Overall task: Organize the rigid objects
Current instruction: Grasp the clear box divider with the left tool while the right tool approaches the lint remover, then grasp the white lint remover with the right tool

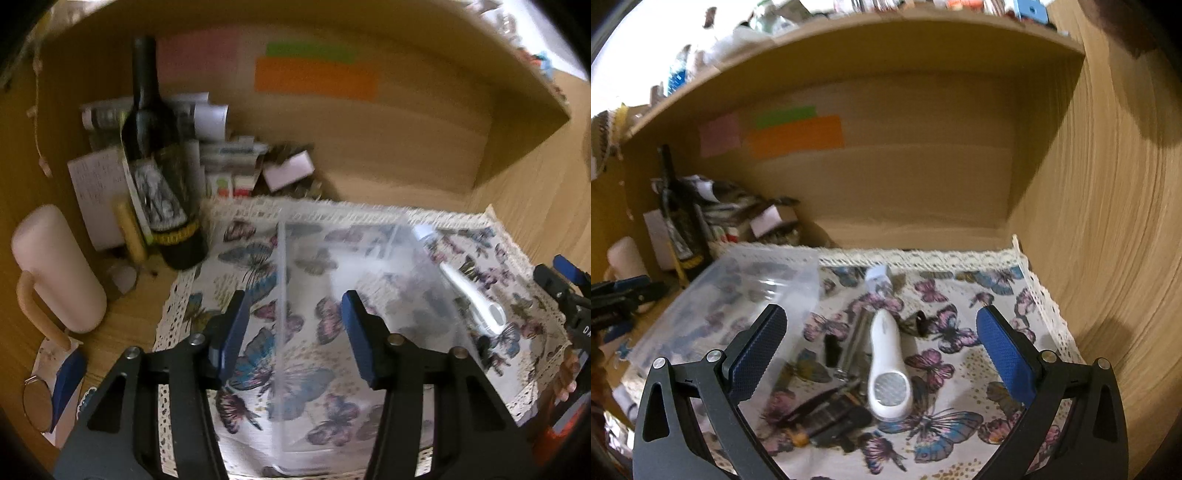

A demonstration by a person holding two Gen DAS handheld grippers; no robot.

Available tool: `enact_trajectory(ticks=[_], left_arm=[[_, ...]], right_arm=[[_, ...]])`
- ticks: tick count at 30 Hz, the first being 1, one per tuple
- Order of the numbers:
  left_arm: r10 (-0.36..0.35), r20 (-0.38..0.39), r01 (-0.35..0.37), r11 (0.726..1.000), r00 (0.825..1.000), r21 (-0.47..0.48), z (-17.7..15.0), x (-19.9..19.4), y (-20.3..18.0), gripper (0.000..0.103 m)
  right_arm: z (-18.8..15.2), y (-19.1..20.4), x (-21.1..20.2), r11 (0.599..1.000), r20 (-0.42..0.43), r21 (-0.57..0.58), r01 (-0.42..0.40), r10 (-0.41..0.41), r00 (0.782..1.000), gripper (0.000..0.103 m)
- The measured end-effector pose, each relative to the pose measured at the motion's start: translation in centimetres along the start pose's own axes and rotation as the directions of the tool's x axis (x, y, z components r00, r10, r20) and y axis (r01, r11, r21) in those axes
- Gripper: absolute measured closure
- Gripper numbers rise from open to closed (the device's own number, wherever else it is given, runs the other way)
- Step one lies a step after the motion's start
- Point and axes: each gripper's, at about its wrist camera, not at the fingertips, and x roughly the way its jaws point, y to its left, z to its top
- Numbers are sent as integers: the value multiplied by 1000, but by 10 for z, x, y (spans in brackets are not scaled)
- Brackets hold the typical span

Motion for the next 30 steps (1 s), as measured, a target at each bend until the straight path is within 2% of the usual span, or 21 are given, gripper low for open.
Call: enact_trajectory(ticks=[6, 9, 13, 15, 17, 20, 22, 25, 27, 30], left_arm=[[-12, -117, 11, 1000, 993, -4, -1, 27, 15, 64], [-29, -157, 32, 999, 987, 15, -3, 37, 14, 70], [-54, -185, 59, 998, 981, 22, -4, 46, 14, 72], [-70, -202, 75, 997, 977, 18, -4, 50, 15, 73], [-91, -225, 95, 995, 970, 6, -5, 56, 16, 77], [-128, -265, 128, 992, 956, -17, -7, 65, 18, 88], [-146, -275, 143, 989, 950, -30, -7, 67, 18, 89], [-147, -272, 145, 989, 951, -25, -7, 66, 17, 90], [-140, -269, 140, 990, 953, -17, -7, 65, 16, 90], [-137, -265, 138, 990, 955, -16, -7, 65, 15, 90]], right_arm=[[-2, -14, 26, 999, -92, 0, 35, -35, 995, 2], [0, -17, 41, 999, -142, -10, 41, -42, 989, 7], [-1, -16, 63, 999, -213, -27, 44, -49, 976, 14], [-3, -15, 74, 999, -249, -27, 40, -45, 967, 17], [-7, -16, 84, 1000, -295, -15, 24, -28, 955, 23], [-15, -19, 99, 1000, -371, 11, 6, -2, 929, 36], [-19, -21, 108, 1000, -417, 28, -4, 15, 909, 42], [-23, -21, 114, 998, -447, 51, -24, 44, 893, 45], [-24, -18, 115, 999, -452, 39, -25, 40, 891, 47], [-25, -12, 119, 999, -471, 21, -32, 38, 881, 55]])
